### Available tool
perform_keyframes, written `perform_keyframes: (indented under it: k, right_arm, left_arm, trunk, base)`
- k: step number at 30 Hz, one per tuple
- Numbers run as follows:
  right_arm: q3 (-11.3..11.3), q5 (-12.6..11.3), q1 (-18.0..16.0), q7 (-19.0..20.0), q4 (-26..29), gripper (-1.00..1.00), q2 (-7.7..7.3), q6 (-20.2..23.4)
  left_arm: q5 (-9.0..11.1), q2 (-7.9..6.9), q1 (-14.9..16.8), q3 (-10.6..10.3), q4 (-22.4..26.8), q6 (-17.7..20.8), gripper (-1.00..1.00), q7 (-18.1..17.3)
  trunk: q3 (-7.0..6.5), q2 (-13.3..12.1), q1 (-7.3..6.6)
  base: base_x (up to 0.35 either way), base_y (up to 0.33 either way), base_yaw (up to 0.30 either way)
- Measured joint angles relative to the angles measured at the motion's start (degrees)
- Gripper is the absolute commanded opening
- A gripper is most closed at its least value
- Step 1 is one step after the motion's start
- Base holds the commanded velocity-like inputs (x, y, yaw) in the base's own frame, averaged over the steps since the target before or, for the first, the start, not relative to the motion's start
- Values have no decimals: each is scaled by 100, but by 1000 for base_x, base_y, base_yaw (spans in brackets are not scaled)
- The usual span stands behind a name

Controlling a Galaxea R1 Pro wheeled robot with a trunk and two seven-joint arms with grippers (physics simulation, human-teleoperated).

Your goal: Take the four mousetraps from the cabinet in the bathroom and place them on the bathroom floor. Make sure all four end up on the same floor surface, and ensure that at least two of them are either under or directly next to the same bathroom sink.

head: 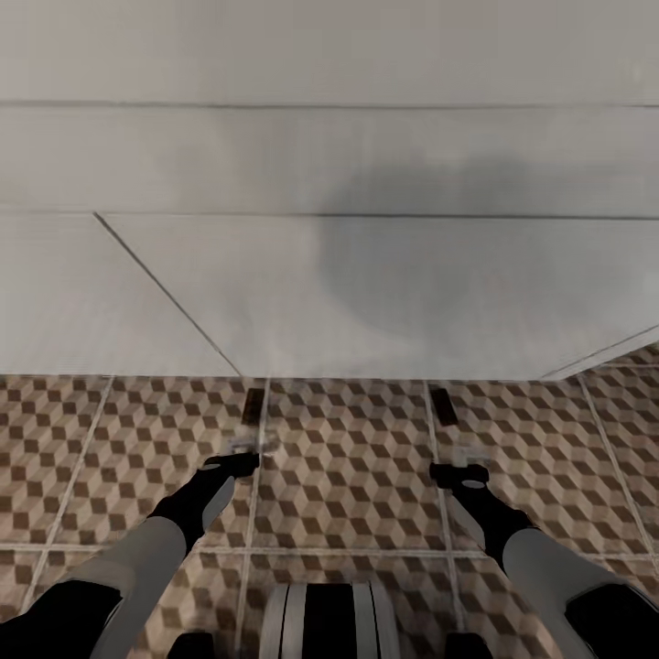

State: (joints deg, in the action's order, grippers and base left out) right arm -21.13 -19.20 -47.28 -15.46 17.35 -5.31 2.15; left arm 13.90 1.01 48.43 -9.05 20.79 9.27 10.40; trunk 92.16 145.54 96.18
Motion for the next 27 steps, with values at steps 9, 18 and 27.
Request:
perform_keyframes:
  k: [9, 18, 27]
  right_arm:
    - [-7, 0, 0, -10, 26, 100, 0, 6]
    - [-9, 0, 0, -16, 31, 100, 0, 7]
    - [-9, 1, 0, 2, 33, 100, 0, 8]
  left_arm:
    - [8, -6, 1, 4, 0, -5, 100, -13]
    - [12, -8, 0, 4, 0, -7, 100, -35]
    - [13, -8, 0, 3, -2, -6, 100, -47]
  trunk:
    - [0, 0, 0]
    - [0, 0, 0]
    - [0, 0, 0]
  base:
    - [-343, 0, 0]
    - [-345, 0, 0]
    - [-346, 0, 0]
